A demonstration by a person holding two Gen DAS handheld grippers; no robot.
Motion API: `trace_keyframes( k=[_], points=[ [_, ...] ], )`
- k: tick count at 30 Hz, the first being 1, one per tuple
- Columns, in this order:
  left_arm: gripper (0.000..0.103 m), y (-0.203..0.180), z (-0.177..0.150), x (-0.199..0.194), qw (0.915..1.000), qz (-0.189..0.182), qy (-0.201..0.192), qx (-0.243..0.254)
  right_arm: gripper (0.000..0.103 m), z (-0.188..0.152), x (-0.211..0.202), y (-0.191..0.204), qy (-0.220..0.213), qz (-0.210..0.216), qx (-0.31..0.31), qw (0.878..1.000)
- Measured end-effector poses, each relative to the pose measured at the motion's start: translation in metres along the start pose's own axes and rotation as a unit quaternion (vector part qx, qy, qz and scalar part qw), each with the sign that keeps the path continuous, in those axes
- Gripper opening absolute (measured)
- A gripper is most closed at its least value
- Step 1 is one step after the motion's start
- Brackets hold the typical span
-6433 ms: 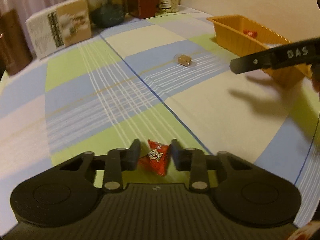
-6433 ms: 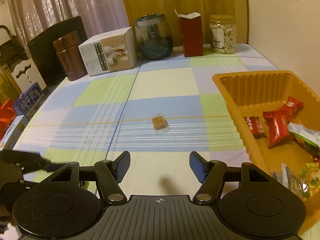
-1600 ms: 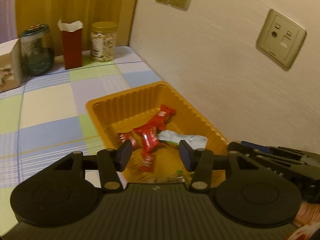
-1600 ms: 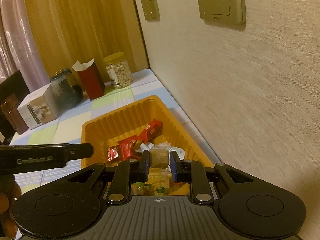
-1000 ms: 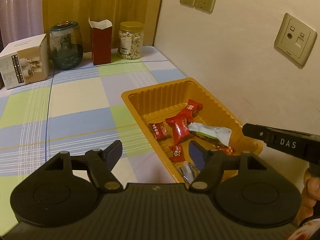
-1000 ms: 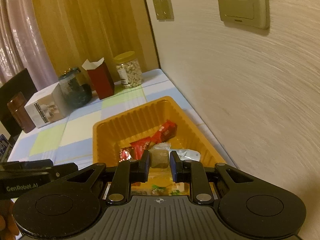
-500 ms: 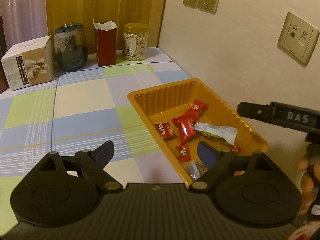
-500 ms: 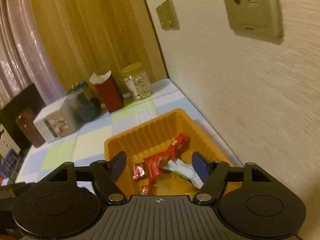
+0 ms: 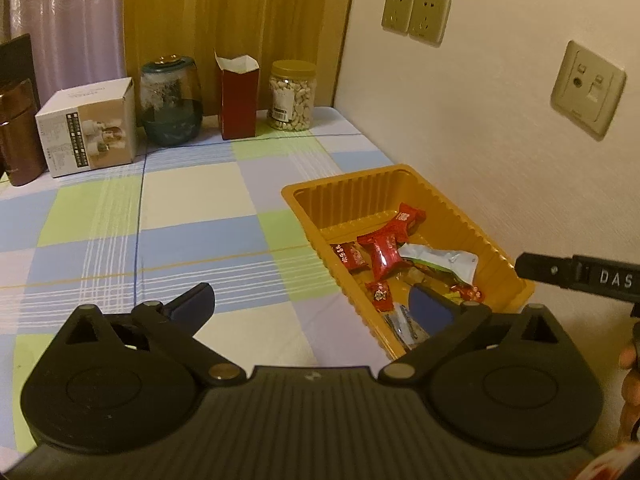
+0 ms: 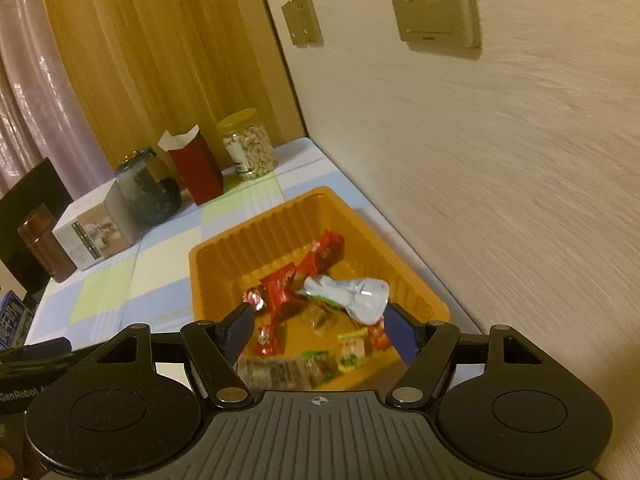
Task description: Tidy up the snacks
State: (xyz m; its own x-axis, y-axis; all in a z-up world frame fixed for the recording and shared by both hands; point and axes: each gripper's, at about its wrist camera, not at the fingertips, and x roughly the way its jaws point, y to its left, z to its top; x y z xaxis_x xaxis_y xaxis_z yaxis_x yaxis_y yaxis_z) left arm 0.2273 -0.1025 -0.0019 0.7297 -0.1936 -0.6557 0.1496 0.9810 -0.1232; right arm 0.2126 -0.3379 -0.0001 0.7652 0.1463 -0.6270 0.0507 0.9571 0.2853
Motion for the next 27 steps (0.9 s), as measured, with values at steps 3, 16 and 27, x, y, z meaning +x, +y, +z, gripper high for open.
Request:
trace_keyframes(
  k=[3, 16, 27],
  points=[
    [0.103, -0.001, -0.002, -0.016, 1.0, -0.003, -0.003, -0.001, 0.072, -0.004, -0.014, 0.006, 0.002, -0.004, -0.004, 1.0],
    [0.103, -0.005, -0.035, -0.094, 1.0, -0.003, 0.001, 0.007, 0.078, -0.041, -0.091, 0.037, 0.001, -0.02, -0.039, 0.999],
    [0.103, -0.01, -0.062, -0.147, 0.9999, 0.005, -0.011, 0.012, 0.079, -0.07, -0.141, 0.049, -0.007, -0.037, -0.056, 0.998]
  ],
)
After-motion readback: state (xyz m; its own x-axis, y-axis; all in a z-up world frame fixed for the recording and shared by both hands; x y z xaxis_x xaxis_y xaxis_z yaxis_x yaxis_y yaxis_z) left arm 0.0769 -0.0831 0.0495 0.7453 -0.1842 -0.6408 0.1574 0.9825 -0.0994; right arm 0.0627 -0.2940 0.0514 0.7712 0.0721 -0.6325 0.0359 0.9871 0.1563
